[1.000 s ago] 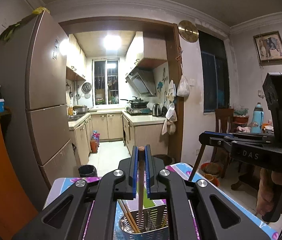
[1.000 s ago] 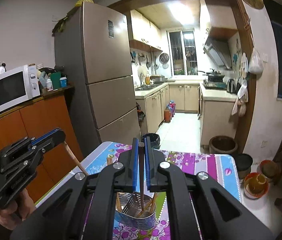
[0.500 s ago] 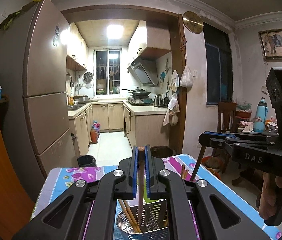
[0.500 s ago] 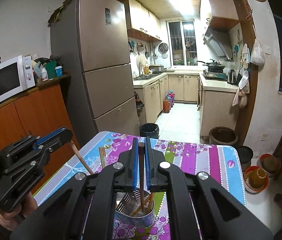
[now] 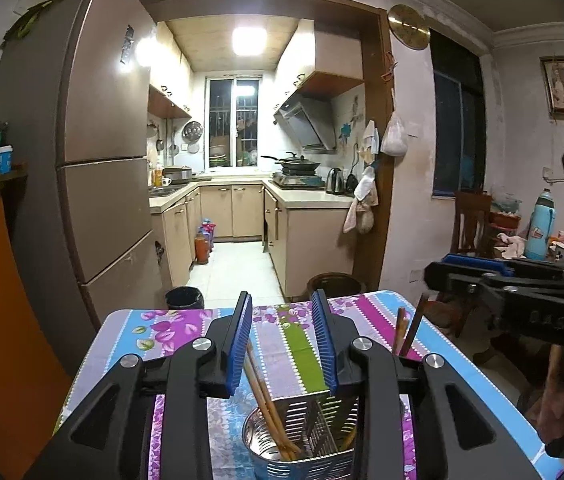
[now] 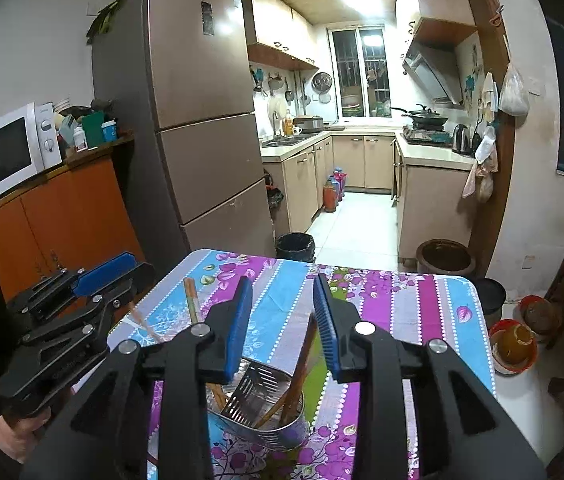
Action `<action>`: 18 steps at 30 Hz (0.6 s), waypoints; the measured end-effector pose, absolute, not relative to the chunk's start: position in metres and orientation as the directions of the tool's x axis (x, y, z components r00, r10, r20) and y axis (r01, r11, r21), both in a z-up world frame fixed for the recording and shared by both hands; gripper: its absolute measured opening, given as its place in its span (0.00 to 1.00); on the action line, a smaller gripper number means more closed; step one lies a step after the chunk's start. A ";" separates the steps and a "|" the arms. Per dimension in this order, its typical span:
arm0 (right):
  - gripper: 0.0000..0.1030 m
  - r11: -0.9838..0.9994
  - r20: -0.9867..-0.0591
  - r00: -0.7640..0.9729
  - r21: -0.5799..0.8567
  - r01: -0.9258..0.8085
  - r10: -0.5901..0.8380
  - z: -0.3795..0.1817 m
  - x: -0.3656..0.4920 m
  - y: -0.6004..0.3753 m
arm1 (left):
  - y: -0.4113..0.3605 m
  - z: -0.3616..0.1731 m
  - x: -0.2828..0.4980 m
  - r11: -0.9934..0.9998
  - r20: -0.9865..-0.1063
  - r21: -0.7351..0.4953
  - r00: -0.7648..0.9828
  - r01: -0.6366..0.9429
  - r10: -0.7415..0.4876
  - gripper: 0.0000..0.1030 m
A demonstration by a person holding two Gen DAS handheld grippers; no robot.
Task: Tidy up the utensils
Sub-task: 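Lower the chopsticks into the holder and open both tools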
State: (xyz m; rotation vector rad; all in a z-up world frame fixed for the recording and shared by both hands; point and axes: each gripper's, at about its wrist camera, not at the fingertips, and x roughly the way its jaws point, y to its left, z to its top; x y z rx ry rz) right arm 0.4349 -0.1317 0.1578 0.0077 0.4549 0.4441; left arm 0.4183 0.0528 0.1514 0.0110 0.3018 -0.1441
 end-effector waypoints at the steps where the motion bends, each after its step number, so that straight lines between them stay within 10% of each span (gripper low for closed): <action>1: 0.29 0.905 -0.422 0.805 0.106 -0.413 0.417 0.158 0.435 -0.132 | 0.054 0.150 0.419 0.990 -0.299 -0.017 0.944 0.138 -0.137 0.32; 12: 0.46 0.906 -0.408 0.814 0.093 -0.413 0.413 0.160 0.426 -0.127 | 0.053 0.148 0.409 0.992 -0.294 -0.006 0.948 0.127 -0.123 0.32; 18: 0.69 0.907 -0.343 0.844 0.070 -0.415 0.413 0.163 0.389 -0.129 | 0.056 0.150 0.375 0.991 -0.249 -0.017 0.960 0.131 -0.131 0.57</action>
